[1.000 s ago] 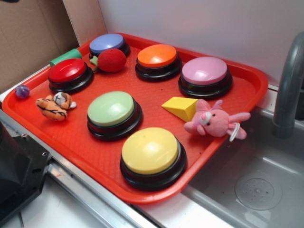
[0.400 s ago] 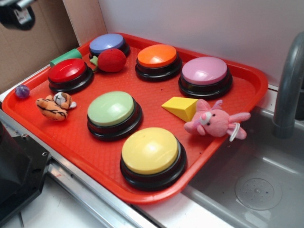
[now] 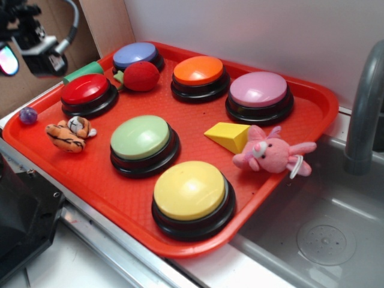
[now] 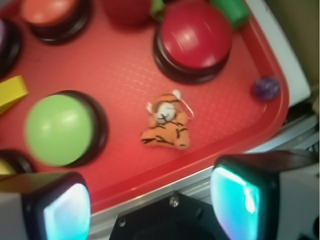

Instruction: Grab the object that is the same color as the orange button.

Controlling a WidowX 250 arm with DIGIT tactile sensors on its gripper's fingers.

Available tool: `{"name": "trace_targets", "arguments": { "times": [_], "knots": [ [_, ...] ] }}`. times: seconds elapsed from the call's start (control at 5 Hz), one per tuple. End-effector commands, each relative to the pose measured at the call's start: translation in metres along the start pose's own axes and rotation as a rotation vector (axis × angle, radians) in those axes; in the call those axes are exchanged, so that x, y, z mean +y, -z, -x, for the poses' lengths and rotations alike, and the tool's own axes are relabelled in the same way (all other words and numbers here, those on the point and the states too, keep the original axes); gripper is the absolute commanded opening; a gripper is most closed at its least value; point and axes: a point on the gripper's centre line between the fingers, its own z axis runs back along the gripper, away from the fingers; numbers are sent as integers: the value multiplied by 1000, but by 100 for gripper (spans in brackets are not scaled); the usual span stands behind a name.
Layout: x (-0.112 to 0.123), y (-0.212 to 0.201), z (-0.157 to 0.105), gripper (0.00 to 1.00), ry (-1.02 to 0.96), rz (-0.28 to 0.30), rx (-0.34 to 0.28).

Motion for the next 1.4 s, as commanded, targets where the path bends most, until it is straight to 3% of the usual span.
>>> {"name": "trace_targets", "arguments": {
  "times": [0.0,0.2,0.4,0.8,1.0,1.2],
  "knots": [
    [15,35,-12,100,-90,-59,-40],
    [25,52,-17,100,-111,-62,-57],
    [33,66,-22,100,-139,-24,-53],
    [36,89,-21,100,-155,-5,-8],
    [27,95,-22,88,-138,-8,9],
    [23,97,-19,3,-136,-16,-17]
  ]
}}
